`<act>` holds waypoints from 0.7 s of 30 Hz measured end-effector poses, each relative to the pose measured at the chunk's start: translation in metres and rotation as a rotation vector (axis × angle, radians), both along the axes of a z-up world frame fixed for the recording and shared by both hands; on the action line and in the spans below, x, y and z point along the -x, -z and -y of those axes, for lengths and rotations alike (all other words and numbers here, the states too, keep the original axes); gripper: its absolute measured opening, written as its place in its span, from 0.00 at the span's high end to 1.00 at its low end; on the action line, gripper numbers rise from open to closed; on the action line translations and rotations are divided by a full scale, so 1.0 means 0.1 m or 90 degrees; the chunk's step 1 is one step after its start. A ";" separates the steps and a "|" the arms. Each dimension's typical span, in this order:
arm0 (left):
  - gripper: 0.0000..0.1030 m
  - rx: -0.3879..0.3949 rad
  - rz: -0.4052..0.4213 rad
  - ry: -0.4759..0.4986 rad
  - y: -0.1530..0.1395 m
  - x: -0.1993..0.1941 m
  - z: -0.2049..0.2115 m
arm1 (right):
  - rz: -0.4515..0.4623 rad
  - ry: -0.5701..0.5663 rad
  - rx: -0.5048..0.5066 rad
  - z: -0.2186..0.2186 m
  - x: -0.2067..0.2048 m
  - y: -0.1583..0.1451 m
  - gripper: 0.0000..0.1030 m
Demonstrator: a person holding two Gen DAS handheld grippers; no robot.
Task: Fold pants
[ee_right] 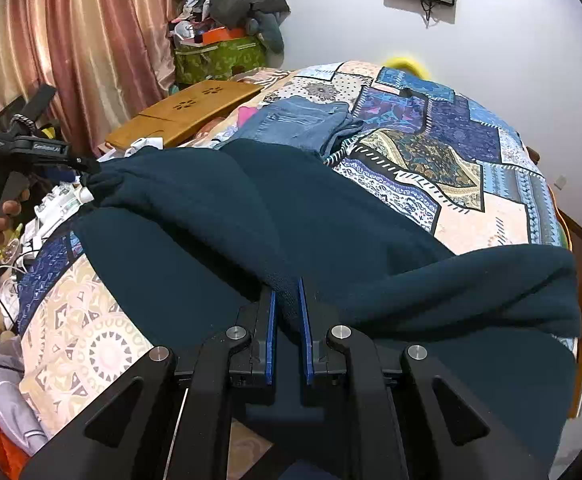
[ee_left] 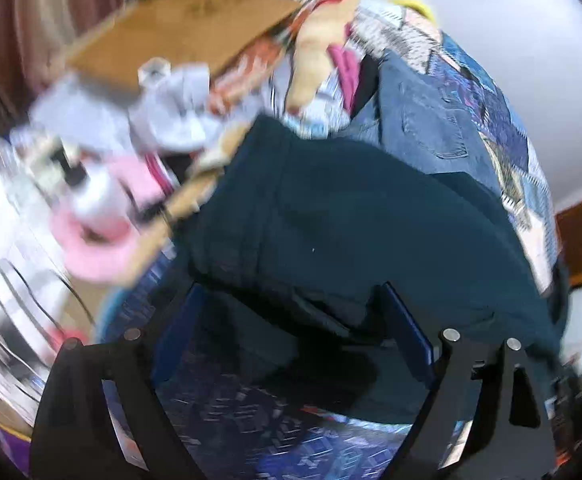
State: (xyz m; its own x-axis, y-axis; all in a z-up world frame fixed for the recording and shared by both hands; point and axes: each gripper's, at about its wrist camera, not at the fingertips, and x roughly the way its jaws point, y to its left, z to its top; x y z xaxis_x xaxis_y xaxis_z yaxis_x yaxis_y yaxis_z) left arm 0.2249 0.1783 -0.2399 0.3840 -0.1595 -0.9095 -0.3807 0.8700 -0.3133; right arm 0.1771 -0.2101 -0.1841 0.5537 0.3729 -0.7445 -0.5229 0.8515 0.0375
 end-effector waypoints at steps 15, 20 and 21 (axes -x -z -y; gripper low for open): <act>0.81 -0.089 0.088 0.038 -0.31 0.08 0.23 | 0.039 0.002 -0.001 0.00 0.12 -0.18 0.91; 0.82 -0.161 0.151 0.052 -0.62 0.27 0.21 | 0.053 -0.002 -0.009 0.00 0.24 -0.33 0.91; 0.82 -0.173 0.153 0.055 -0.62 0.31 0.21 | 0.051 -0.002 -0.011 0.00 0.25 -0.33 0.91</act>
State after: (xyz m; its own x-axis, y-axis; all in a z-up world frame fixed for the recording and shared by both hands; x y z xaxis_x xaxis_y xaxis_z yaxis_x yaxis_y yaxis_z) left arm 0.1941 0.1570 -0.1779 0.5871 0.0342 -0.8088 -0.2458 0.9594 -0.1379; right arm 0.1522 -0.2097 -0.1508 0.6098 0.3877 -0.6913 -0.5276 0.8494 0.0110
